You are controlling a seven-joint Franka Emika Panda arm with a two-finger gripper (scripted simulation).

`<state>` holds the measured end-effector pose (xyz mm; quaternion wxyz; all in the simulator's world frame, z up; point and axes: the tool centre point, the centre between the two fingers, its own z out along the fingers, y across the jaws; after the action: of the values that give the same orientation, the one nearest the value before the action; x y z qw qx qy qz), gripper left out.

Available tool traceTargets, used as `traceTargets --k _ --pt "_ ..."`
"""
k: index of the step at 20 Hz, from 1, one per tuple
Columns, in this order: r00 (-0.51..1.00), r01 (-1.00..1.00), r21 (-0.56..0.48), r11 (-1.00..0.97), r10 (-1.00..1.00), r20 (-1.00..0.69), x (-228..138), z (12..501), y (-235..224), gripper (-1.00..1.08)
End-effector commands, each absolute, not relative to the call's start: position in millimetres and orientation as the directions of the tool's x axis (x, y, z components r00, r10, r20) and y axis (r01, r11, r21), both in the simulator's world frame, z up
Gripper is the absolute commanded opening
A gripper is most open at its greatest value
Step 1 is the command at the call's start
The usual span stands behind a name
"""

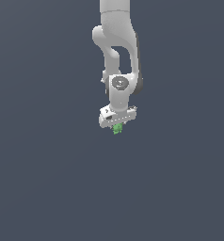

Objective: Pick up the object and move it to a goal position.

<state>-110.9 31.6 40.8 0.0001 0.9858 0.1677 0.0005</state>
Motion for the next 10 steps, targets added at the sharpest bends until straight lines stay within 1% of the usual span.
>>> traceTargets --k 1,10 --pt "0.944 0.330 0.000 -0.944 0.330 0.000 -111.0 39.8 31.5 -1.00" --pt "0.944 0.331 0.000 -0.944 0.331 0.001 -105.2 47.3 21.6 -1.00"
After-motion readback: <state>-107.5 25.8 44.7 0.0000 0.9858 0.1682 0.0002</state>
